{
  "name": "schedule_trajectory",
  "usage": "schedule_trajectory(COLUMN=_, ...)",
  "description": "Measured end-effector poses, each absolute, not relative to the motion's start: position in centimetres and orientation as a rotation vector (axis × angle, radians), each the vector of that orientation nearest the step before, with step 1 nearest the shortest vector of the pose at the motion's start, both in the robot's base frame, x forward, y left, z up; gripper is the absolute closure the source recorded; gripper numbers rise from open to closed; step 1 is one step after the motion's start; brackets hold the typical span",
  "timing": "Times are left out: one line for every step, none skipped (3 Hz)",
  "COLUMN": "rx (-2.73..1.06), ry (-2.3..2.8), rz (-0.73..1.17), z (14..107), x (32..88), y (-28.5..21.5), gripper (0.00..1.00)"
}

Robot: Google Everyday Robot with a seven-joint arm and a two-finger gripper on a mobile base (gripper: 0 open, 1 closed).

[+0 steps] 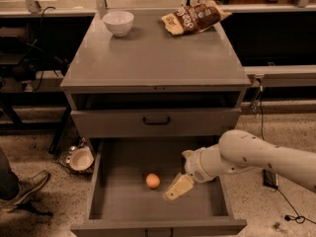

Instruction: Pick orange from middle drawer and place on counter

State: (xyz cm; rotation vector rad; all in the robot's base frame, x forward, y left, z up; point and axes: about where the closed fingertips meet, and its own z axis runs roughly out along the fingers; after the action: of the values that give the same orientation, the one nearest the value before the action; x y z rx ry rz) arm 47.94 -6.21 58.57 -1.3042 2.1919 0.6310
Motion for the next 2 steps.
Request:
schedule_trajectory(rx=-1.271, ry=2.117, rz=0.631, z=54.6, x=51.1, y=-5.2, gripper=0.0)
schedule_trajectory(rx=-1.272, ry=2.08, rz=0.636, z=50.5, x=53.1, y=-3.8, gripper=0.0)
